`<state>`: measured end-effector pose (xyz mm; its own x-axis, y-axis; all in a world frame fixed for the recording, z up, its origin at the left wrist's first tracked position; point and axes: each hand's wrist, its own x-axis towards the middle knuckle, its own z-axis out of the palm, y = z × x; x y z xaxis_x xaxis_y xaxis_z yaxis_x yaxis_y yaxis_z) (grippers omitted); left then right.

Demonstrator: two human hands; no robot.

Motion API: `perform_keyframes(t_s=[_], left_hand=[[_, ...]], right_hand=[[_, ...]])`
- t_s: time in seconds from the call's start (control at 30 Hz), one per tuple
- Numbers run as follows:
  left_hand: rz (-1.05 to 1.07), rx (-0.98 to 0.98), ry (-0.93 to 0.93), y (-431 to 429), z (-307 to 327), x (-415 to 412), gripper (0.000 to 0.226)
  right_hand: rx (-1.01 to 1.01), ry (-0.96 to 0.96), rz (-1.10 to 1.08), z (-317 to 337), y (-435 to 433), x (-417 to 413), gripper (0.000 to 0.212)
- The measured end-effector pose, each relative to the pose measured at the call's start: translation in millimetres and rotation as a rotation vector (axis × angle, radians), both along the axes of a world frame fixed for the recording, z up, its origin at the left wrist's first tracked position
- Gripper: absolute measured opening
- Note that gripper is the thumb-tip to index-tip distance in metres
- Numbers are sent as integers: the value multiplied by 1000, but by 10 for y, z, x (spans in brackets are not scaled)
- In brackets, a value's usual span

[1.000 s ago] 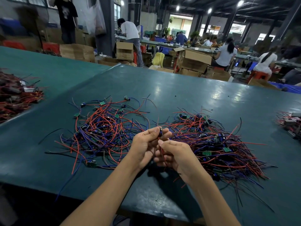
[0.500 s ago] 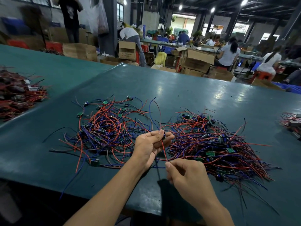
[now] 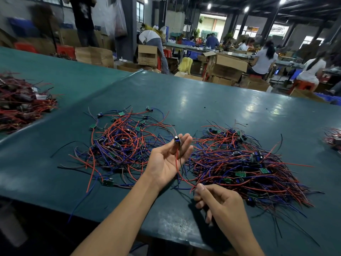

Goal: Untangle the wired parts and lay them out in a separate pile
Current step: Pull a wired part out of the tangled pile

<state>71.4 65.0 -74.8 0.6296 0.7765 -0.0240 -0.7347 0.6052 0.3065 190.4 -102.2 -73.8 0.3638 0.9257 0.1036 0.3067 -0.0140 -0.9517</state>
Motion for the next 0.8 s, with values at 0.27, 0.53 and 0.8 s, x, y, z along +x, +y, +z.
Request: perform_keyframes(t_s=[0.27,0.53,0.8], left_hand=[[-116,-50,-105,-30,44,-67,37],[-263,-171,-253,13,-8,-160,50],[-319,-230,-240,33,-35,-154,53]], right_hand=[[49,96,-25,-36,9,5,18],[59,252,-64,-73,55,24,44],[65,207,-61,-86,49,29,38]])
